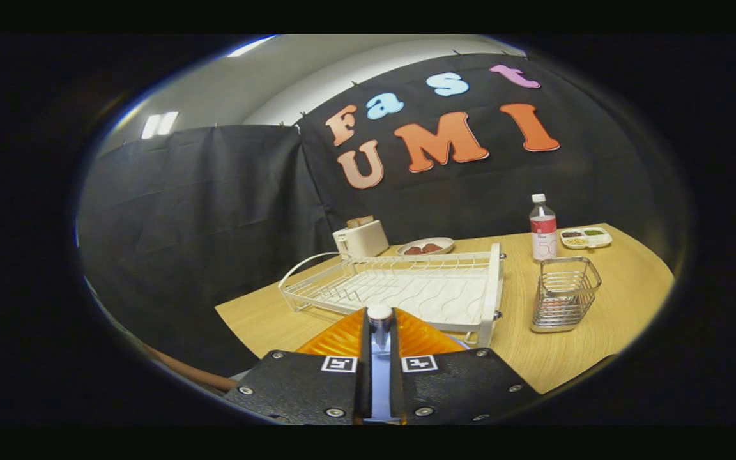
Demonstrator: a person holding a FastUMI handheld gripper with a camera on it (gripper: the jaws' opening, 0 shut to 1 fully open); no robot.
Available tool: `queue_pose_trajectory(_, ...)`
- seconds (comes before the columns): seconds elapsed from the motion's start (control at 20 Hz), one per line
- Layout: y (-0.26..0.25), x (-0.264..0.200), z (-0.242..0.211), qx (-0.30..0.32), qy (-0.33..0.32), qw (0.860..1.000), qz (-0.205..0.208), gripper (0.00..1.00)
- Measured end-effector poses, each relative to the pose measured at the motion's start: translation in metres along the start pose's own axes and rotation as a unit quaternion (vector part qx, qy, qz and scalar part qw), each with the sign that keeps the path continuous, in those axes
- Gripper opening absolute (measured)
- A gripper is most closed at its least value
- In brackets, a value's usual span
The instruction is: Take the plate from the dish rack, then take the spoon from the basket and place it into the plate.
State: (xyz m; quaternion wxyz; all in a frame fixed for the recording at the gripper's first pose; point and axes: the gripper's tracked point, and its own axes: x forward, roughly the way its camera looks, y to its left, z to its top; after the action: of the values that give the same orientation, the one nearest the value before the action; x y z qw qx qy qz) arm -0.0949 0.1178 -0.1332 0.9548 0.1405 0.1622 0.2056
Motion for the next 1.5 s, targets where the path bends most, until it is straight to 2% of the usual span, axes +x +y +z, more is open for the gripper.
queue_pose_trajectory(0.2, -0.020, -0.003, -0.026, 0.020, 0.034, 0.999, -0.033, 0.15)
queue_pose_trajectory(0.5, -0.023, 0.000, -0.043, 0.028, 0.059, 0.997, -0.041, 0.17)
queue_pose_trajectory(0.65, -0.029, 0.003, -0.038, 0.018, 0.052, 0.997, -0.056, 0.28)
queue_pose_trajectory(0.85, -0.032, 0.003, -0.008, 0.002, 0.008, 0.998, -0.066, 0.43)
queue_pose_trajectory(1.1, -0.046, 0.003, 0.041, -0.053, -0.061, 0.989, -0.122, 0.64)
queue_pose_trajectory(1.3, -0.045, -0.005, 0.078, -0.096, -0.116, 0.976, -0.158, 0.70)
queue_pose_trajectory(1.5, -0.040, -0.021, 0.113, -0.108, -0.171, 0.963, -0.176, 0.78)
